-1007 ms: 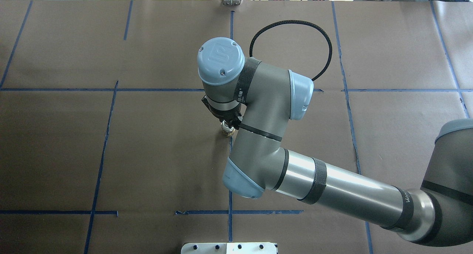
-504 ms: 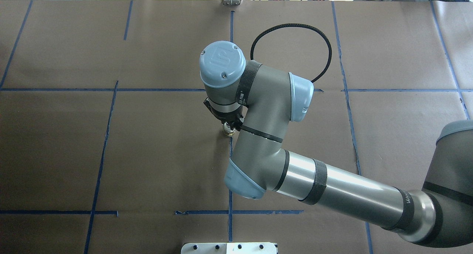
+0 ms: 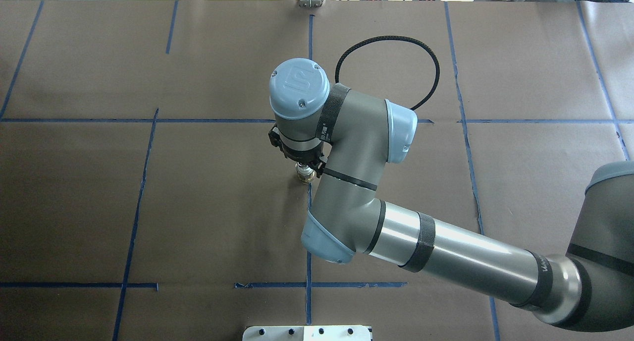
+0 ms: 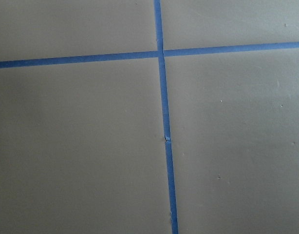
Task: Assemble PPR valve and pipe with both arms
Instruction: 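Lower the chrome valve into the white fitting's socket with the right gripper, then open the right gripper and withdraw the right arm from the assembly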
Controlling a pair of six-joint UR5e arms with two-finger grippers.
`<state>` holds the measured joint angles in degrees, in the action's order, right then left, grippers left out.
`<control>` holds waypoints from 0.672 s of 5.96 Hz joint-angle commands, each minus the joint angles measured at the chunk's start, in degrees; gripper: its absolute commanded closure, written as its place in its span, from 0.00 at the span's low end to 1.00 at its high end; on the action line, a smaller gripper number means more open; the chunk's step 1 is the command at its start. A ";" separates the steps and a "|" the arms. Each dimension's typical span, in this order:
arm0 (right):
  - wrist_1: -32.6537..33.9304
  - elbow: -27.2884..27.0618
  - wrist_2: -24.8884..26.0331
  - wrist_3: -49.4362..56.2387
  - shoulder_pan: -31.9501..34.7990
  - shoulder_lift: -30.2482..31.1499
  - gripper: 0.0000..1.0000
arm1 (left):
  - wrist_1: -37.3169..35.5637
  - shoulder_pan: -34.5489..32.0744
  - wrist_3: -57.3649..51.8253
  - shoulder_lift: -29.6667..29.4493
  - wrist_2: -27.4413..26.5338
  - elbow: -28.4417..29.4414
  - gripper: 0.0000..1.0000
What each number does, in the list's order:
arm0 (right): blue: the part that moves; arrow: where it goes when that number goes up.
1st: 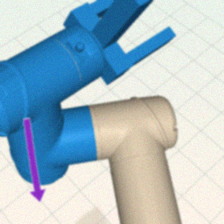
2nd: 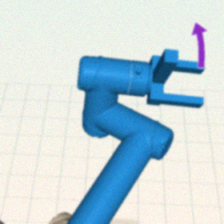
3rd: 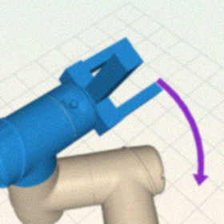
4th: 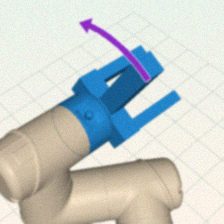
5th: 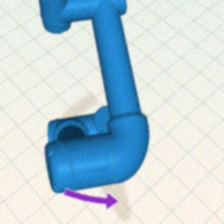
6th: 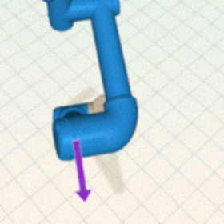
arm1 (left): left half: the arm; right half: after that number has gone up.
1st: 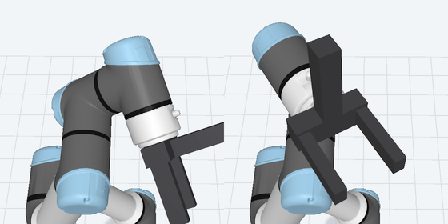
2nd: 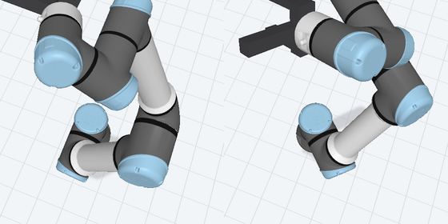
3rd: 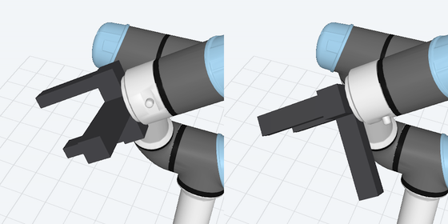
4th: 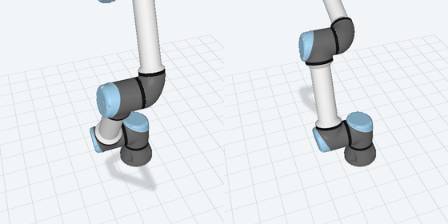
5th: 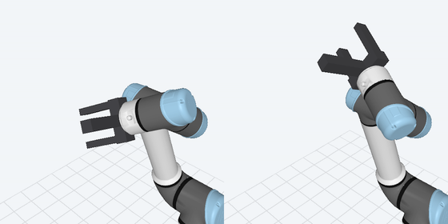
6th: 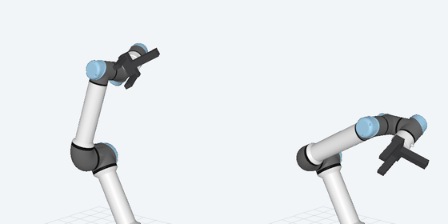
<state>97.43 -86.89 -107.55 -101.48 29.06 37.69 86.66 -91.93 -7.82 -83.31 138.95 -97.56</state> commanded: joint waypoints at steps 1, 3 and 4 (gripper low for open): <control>-0.04 -0.47 -0.98 4.07 2.64 -0.69 0.00 | 0.00 0.09 -0.09 -0.01 -0.17 0.44 0.00; 0.39 -0.30 -10.17 13.53 11.76 -0.34 0.00 | 0.09 0.26 -0.35 0.08 -0.26 0.35 0.00; 0.83 0.05 -13.27 20.72 15.63 1.49 0.00 | 0.70 0.35 -0.53 0.34 -0.61 0.35 0.00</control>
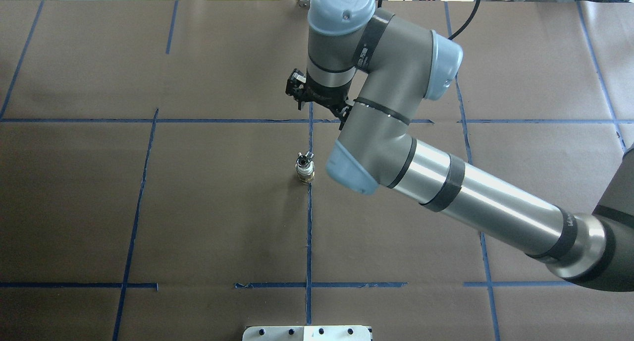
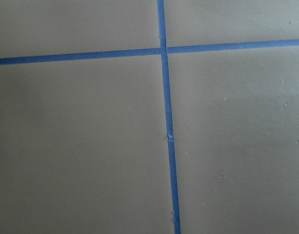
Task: Assemble PPR valve and pipe with both arms
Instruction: 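Open the right gripper and withdraw the right arm from the assembly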
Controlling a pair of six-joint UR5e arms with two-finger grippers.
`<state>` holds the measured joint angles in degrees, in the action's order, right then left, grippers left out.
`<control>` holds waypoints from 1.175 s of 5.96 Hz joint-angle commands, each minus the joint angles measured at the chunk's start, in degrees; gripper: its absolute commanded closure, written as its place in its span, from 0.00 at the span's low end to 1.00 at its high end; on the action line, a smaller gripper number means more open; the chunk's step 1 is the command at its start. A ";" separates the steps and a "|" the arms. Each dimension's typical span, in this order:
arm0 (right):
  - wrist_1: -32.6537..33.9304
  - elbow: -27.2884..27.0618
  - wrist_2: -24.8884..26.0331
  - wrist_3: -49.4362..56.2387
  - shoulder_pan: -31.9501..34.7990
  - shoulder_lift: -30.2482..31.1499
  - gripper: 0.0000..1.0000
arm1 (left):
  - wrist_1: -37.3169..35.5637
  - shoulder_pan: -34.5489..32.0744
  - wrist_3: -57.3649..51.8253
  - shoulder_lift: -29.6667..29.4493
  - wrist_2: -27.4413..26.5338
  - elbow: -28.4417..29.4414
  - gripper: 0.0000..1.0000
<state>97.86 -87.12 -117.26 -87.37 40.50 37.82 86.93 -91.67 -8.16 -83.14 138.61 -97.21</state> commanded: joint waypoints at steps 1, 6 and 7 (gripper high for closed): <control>0.66 0.29 -5.93 13.56 8.84 4.69 0.00 | 0.78 0.18 0.08 0.08 -0.88 0.09 0.00; 2.95 0.37 -11.93 81.52 36.44 29.10 0.00 | 1.48 3.69 3.43 -1.67 -5.81 -1.14 0.00; 2.42 0.37 -11.93 92.97 40.58 34.20 0.00 | 3.05 3.78 3.42 -1.68 -5.54 -1.14 0.00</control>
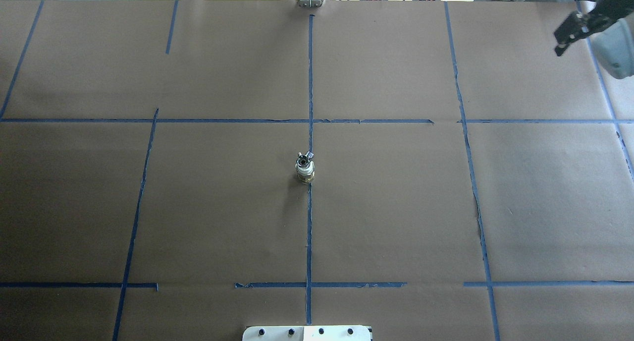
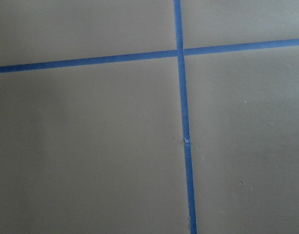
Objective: Assemble PPR valve and pipe with both arms
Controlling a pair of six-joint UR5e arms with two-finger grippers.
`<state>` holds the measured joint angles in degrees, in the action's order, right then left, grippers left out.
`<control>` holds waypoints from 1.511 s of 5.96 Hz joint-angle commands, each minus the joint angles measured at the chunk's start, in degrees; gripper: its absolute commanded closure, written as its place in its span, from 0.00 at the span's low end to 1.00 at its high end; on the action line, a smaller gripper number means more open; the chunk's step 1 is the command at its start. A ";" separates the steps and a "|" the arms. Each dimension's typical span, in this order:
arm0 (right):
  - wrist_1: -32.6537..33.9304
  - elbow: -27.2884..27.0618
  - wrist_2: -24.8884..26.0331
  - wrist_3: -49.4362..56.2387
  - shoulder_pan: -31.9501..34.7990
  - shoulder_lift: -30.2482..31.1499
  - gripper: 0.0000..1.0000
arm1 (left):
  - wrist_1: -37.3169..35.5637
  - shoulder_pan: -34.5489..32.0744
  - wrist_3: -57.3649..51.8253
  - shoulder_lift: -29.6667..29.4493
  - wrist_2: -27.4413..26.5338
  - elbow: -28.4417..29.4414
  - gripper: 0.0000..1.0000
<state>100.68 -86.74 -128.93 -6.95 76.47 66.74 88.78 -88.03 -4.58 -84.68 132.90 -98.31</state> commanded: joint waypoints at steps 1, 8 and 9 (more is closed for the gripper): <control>-0.57 0.00 -2.96 23.54 8.92 10.55 0.00 | 1.39 0.14 -0.17 -0.05 -0.01 0.13 0.00; -6.20 -2.02 -5.80 21.28 13.88 22.38 0.00 | 7.54 0.40 -0.08 5.49 0.16 1.54 0.00; -6.20 -1.94 -5.80 21.36 13.45 22.38 0.00 | 7.72 0.40 -0.17 5.23 0.51 2.06 0.00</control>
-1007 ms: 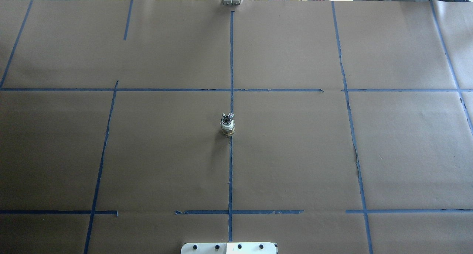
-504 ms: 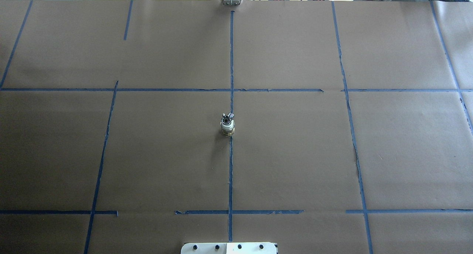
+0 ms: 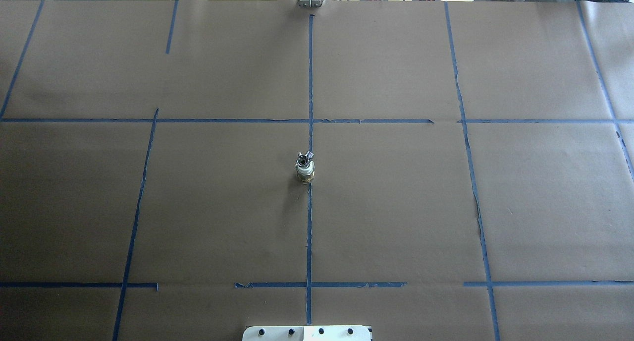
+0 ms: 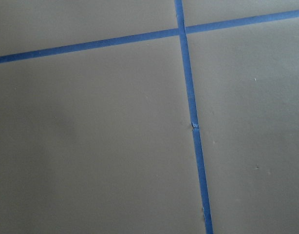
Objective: Assemble PPR valve and pipe with both arms
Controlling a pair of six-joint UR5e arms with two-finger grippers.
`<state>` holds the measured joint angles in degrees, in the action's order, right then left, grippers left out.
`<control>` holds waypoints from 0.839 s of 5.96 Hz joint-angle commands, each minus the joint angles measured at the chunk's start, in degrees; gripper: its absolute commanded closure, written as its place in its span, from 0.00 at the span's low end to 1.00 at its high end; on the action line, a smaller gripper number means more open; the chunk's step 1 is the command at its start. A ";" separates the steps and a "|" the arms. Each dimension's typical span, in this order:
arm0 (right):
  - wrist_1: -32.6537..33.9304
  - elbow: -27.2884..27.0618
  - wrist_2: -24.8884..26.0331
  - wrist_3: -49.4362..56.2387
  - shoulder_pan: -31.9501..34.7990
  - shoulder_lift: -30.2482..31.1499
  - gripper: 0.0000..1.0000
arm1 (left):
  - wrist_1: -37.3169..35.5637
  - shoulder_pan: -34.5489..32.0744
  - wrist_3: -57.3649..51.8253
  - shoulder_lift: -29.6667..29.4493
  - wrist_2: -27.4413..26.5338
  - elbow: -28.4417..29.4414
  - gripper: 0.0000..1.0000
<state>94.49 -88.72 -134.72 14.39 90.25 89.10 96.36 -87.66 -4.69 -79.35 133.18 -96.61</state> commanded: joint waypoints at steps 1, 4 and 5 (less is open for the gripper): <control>0.08 0.04 -0.01 0.03 -0.68 0.11 0.00 | 0.14 0.04 -0.06 -0.01 0.32 -0.06 0.00; 0.08 0.12 -0.01 -0.06 -1.91 0.46 0.00 | 0.23 0.12 -0.06 -0.45 0.32 -0.07 0.00; 0.08 0.12 -0.01 -0.06 -2.09 0.64 0.00 | 0.14 0.12 -0.06 -0.37 0.32 -0.07 0.00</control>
<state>94.57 -88.60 -134.76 14.35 88.45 89.61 96.55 -87.57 -4.75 -79.73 133.50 -96.68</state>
